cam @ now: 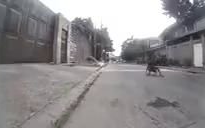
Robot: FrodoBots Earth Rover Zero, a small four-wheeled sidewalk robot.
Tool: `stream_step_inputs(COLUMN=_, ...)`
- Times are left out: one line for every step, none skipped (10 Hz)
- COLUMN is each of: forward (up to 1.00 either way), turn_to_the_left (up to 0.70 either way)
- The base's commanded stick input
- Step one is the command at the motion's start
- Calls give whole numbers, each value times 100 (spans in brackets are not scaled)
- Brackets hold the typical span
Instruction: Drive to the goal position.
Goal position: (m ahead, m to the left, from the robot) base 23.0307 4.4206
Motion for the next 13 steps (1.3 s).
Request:
stream_step_inputs(forward=70, turn_to_the_left=0)
stream_step_inputs(forward=70, turn_to_the_left=0)
stream_step_inputs(forward=70, turn_to_the_left=0)
stream_step_inputs(forward=70, turn_to_the_left=-5)
stream_step_inputs(forward=70, turn_to_the_left=-29)
stream_step_inputs(forward=70, turn_to_the_left=-8)
stream_step_inputs(forward=70, turn_to_the_left=-2)
stream_step_inputs(forward=70, turn_to_the_left=0)
stream_step_inputs(forward=70, turn_to_the_left=0)
stream_step_inputs(forward=70, turn_to_the_left=0)
stream_step_inputs(forward=70, turn_to_the_left=0)
stream_step_inputs(forward=70, turn_to_the_left=0)
stream_step_inputs(forward=70, turn_to_the_left=0)
